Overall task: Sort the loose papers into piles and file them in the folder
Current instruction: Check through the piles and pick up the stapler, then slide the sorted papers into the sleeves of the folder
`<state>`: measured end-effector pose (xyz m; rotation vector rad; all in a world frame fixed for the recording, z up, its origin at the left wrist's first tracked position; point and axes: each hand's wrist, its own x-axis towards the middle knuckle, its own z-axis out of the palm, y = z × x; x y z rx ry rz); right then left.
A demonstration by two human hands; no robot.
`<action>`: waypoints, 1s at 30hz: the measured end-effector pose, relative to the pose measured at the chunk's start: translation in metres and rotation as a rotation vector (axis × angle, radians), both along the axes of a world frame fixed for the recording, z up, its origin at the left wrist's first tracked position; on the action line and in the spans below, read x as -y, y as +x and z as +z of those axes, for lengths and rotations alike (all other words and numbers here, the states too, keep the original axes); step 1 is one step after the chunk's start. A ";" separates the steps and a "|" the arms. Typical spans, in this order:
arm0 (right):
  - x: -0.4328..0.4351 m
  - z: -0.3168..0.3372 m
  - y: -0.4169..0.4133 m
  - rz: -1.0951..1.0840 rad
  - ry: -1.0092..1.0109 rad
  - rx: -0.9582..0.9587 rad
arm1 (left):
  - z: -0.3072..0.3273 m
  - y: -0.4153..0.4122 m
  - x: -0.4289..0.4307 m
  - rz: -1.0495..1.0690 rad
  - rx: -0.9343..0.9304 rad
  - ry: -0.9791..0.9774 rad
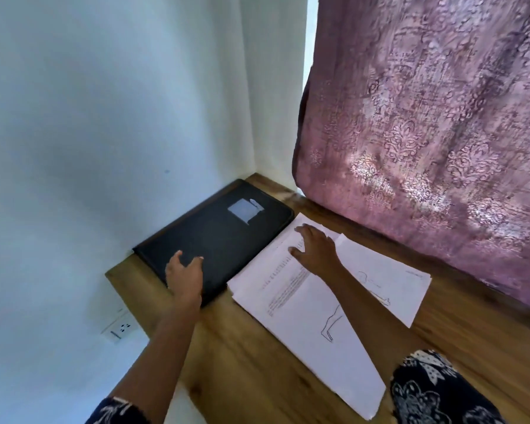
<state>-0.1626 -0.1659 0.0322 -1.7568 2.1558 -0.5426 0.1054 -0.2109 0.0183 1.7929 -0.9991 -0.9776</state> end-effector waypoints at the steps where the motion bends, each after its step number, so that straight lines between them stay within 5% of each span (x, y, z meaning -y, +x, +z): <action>1: 0.024 0.004 0.010 0.003 0.007 0.040 | 0.001 0.015 0.020 0.015 -0.011 0.094; 14: 0.207 -0.017 0.055 -0.178 0.217 0.046 | 0.005 0.074 0.119 0.338 -0.497 0.140; 19: 0.231 -0.018 0.040 -0.280 0.266 -0.107 | 0.007 0.088 0.130 0.320 -0.756 0.274; 24: 0.245 -0.024 0.029 -0.349 0.302 -0.008 | 0.014 0.086 0.135 0.243 -0.872 0.291; 30: 0.262 -0.020 0.018 -0.427 0.270 0.325 | 0.037 0.083 0.140 0.161 -0.866 0.114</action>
